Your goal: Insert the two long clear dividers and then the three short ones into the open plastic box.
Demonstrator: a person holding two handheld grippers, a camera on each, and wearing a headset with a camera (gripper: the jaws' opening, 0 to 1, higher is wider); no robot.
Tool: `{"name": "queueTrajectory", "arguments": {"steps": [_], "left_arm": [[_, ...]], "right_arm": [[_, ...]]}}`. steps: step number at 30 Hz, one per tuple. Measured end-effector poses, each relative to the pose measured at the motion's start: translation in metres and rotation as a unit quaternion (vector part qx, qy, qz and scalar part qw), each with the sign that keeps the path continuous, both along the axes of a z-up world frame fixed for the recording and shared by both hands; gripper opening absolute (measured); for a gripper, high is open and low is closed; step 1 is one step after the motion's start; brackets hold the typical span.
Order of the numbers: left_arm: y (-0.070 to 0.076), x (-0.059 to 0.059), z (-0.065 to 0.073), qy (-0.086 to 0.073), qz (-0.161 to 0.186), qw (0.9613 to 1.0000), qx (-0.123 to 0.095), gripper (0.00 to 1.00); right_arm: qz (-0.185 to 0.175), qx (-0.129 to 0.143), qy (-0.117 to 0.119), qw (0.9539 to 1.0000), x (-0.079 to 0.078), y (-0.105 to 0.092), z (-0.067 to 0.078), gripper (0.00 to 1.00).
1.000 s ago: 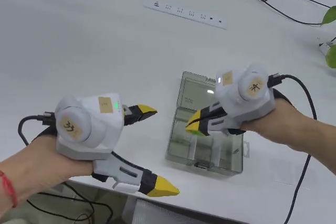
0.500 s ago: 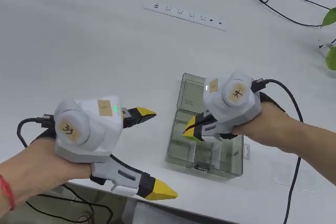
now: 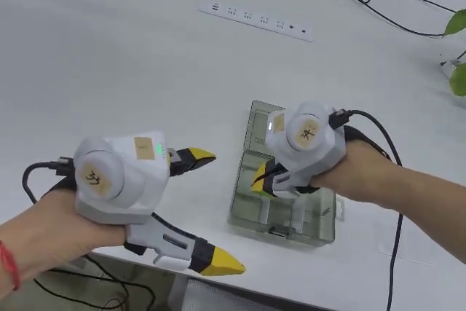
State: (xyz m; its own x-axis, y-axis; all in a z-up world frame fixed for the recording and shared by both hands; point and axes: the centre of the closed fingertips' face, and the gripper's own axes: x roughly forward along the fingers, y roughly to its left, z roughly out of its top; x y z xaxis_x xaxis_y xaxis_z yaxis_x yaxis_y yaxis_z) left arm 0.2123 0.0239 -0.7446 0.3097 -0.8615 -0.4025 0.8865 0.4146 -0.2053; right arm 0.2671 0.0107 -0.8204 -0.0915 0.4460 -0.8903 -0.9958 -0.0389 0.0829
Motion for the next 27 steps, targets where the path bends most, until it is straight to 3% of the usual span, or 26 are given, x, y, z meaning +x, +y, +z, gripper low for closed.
{"name": "queueTrajectory", "arguments": {"steps": [7,19,27], "left_arm": [[0.001,0.0,0.0,-0.001,0.0,1.0,0.004,1.0],[0.0,0.0,0.002,-0.002,-0.002,1.0,0.006,1.0],[0.001,-0.001,0.004,-0.003,-0.005,0.9999,0.008,1.0]], "right_arm": [[-0.032,0.022,0.01,0.9992,0.001,0.001,0.005,0.08],[-0.075,0.088,0.011,0.9932,0.008,-0.002,0.048,0.16],[-0.1,0.12,0.008,0.9877,0.011,-0.019,0.074,0.23]]}}
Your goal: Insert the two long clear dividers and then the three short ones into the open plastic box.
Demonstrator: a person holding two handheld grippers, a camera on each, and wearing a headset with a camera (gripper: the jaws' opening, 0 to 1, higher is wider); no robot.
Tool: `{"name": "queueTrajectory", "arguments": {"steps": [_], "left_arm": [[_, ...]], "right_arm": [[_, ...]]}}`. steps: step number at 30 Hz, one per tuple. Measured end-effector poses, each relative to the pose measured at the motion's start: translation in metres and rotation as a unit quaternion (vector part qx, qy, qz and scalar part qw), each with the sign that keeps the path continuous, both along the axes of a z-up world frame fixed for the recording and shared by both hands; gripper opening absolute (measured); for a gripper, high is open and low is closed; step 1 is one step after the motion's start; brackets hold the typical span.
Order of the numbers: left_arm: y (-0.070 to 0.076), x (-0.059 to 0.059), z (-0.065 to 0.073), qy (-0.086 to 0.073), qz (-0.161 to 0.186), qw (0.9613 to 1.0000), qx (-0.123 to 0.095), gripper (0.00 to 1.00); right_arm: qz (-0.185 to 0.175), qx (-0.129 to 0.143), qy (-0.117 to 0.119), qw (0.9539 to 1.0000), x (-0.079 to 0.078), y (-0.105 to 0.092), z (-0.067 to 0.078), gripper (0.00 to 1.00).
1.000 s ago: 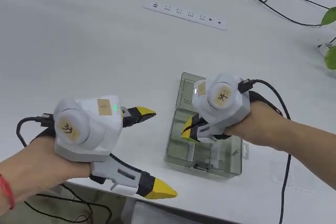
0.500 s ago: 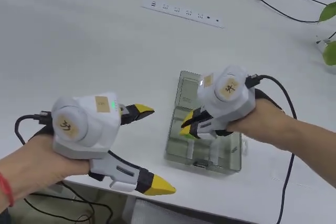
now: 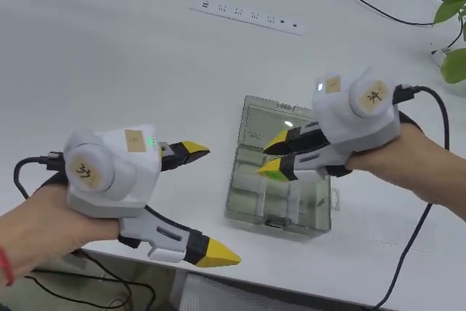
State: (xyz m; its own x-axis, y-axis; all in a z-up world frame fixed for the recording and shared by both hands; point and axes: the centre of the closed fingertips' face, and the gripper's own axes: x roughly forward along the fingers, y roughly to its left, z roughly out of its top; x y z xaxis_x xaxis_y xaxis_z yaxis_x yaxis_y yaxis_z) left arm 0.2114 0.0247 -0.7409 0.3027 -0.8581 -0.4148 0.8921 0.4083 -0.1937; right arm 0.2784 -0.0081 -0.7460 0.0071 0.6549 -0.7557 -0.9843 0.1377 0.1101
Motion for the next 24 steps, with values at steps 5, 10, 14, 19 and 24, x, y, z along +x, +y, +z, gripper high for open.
{"name": "queueTrajectory", "arguments": {"steps": [5,10,14,19,24], "left_arm": [[-0.001,-0.001,0.003,-0.002,-0.001,1.0,0.0,1.0],[0.0,-0.001,0.004,-0.003,-0.001,1.0,0.0,1.0],[0.0,-0.002,0.005,-0.003,-0.003,1.0,0.003,1.0],[0.001,-0.002,0.005,-0.004,-0.003,1.0,0.004,1.0],[0.0,-0.001,0.006,-0.005,-0.004,1.0,0.004,1.0]], "right_arm": [[-0.011,0.001,-0.011,0.9999,0.0,-0.023,0.009,0.28],[-0.021,-0.008,-0.019,0.9996,-0.003,-0.056,0.011,0.33],[-0.03,-0.019,-0.021,0.9992,-0.007,-0.079,0.012,0.38],[-0.036,-0.034,-0.023,0.9985,-0.011,-0.106,0.009,0.43],[-0.035,-0.053,-0.023,0.9977,-0.016,-0.13,0.0,0.49]]}}
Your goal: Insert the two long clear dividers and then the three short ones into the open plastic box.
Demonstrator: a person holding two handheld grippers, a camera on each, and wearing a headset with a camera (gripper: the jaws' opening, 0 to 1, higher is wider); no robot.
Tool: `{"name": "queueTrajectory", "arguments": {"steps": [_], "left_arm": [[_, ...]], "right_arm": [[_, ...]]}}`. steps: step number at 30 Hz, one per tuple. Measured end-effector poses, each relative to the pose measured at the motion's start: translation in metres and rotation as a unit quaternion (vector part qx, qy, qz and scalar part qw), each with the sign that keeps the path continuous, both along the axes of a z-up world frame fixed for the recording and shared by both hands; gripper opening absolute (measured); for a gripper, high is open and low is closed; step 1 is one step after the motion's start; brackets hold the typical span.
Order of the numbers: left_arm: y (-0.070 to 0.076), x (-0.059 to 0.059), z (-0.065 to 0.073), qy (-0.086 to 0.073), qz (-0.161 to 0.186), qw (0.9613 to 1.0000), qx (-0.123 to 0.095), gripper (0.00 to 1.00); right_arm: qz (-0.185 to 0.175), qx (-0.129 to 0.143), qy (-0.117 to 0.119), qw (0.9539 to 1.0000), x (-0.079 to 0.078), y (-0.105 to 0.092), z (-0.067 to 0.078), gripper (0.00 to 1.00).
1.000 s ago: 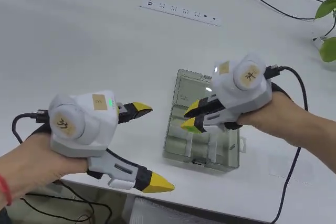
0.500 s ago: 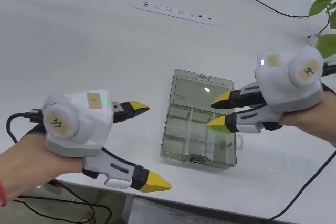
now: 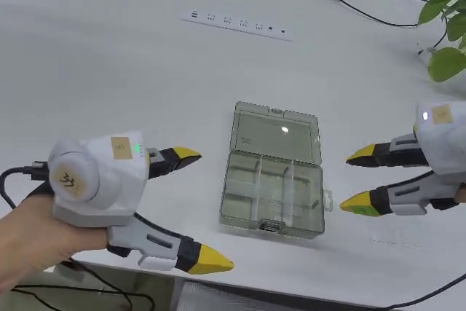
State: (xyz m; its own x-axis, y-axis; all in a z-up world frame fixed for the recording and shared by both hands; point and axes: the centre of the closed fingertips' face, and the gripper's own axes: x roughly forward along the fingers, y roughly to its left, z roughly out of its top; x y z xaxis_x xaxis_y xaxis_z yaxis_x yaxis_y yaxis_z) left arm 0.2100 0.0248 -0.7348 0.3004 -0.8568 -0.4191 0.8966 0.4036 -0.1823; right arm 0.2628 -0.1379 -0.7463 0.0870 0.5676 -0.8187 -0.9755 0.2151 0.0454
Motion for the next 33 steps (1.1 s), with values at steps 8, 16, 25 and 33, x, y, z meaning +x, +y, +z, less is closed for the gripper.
{"name": "queueTrajectory", "arguments": {"steps": [8,16,25,33], "left_arm": [[-0.001,0.0,0.001,0.001,-0.001,1.0,0.002,1.0],[-0.001,0.001,0.0,0.003,-0.001,1.0,0.003,1.0],[0.0,0.002,-0.001,0.005,0.003,1.0,0.003,1.0],[0.0,0.002,-0.002,0.008,0.002,1.0,0.005,0.99]], "right_arm": [[0.023,-0.048,0.003,0.9986,-0.008,-0.036,-0.025,0.54],[0.055,-0.102,0.003,0.9933,-0.013,-0.063,-0.05,0.56],[0.095,-0.16,0.008,0.9825,-0.018,-0.09,-0.082,0.56],[0.114,-0.183,0.008,0.9763,-0.015,-0.097,-0.095,0.5]]}}
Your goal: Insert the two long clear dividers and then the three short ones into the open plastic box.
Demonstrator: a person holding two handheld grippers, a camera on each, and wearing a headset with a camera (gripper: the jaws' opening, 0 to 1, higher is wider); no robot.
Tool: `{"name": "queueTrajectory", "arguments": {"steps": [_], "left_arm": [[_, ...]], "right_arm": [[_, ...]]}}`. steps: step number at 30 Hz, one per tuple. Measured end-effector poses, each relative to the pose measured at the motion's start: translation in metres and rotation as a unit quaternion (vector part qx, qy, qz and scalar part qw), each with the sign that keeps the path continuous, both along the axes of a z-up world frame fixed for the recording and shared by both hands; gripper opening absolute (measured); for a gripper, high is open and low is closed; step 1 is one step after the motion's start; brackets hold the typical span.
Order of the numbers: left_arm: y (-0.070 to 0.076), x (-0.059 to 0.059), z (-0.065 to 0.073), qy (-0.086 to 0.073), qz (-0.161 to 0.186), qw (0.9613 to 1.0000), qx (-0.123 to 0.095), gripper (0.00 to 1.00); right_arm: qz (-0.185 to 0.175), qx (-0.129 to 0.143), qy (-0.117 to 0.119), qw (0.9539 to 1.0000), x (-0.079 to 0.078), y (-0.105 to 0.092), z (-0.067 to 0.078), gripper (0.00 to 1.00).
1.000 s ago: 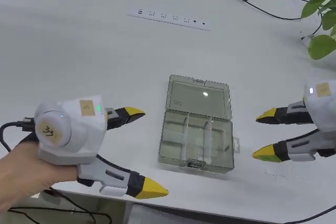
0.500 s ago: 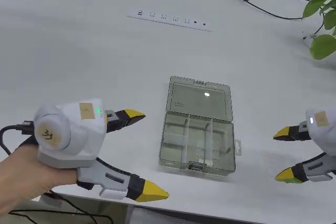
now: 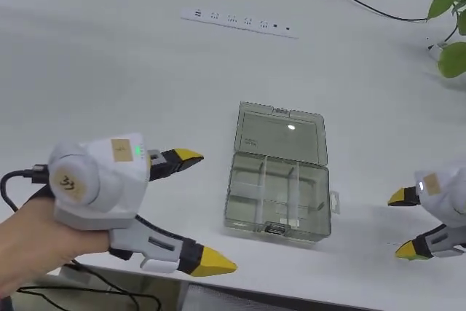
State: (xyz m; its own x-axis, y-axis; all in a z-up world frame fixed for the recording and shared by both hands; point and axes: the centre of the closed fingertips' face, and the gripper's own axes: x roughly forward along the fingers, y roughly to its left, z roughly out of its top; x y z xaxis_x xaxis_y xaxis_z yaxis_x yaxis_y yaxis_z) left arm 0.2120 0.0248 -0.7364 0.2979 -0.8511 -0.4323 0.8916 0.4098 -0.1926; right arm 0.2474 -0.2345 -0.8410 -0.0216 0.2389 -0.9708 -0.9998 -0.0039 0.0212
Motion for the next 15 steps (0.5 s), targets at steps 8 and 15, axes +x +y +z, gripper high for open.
{"name": "queueTrajectory", "arguments": {"steps": [8,15], "left_arm": [[0.0,0.002,0.0,0.002,0.002,1.0,-0.001,0.99],[0.001,0.002,-0.001,0.004,0.003,1.0,-0.001,0.99]], "right_arm": [[0.026,-0.023,-0.001,0.9994,0.001,-0.008,-0.014,0.44],[0.035,-0.034,-0.017,0.9987,0.01,-0.012,-0.015,0.37]]}}
